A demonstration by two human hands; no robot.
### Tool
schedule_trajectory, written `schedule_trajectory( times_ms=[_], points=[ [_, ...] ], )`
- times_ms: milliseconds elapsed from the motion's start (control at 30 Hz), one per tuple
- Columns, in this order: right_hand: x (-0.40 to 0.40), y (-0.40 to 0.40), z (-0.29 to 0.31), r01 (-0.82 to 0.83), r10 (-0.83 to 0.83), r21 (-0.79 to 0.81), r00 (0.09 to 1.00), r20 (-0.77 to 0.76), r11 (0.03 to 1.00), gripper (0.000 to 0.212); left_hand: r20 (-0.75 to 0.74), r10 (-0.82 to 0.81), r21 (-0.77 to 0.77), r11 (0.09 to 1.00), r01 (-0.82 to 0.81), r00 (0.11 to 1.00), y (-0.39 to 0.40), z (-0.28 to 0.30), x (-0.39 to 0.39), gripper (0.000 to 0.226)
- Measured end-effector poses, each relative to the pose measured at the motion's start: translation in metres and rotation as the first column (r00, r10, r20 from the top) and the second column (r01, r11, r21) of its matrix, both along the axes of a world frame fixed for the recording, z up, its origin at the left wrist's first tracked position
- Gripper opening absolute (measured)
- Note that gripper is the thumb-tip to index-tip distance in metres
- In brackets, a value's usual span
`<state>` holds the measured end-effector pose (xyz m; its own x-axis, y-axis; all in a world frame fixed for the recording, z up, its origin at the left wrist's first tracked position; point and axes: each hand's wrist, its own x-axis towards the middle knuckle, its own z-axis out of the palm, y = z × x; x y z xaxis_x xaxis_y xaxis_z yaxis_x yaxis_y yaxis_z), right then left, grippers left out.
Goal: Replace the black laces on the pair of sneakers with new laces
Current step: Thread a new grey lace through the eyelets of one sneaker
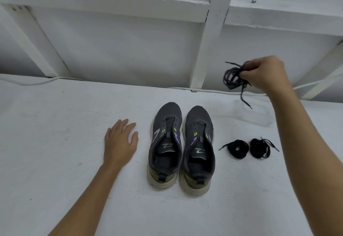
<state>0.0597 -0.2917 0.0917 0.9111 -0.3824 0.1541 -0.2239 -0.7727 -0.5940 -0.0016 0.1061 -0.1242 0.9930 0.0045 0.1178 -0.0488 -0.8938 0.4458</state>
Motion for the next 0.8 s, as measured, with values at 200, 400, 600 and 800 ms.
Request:
schedule_trajectory(
  times_ms=[200, 400, 600, 800],
  points=[
    [0.027, 0.061, -0.022, -0.131, 0.130, 0.136, 0.991, 0.014, 0.982, 0.014, -0.006, -0.009, 0.006, 1.000, 0.009, 1.000, 0.000, 0.001, -0.001, 0.052],
    [0.044, 0.099, -0.097, -0.233, 0.241, 0.078, 0.963, -0.117, 0.969, 0.016, -0.001, -0.009, 0.015, 1.000, 0.009, 1.000, 0.000, 0.002, -0.001, 0.052],
    [0.044, 0.104, -0.138, -0.366, 0.335, -0.036, 0.884, -0.327, 0.930, 0.011, 0.018, -0.002, 0.020, 1.000, 0.002, 1.000, -0.001, 0.002, 0.001, 0.048],
    [0.038, 0.105, -0.135, -0.337, 0.309, -0.045, 0.901, -0.305, 0.940, 0.017, 0.075, 0.095, -0.009, 0.996, -0.094, 0.993, -0.013, 0.015, 0.016, 0.028]
  ],
)
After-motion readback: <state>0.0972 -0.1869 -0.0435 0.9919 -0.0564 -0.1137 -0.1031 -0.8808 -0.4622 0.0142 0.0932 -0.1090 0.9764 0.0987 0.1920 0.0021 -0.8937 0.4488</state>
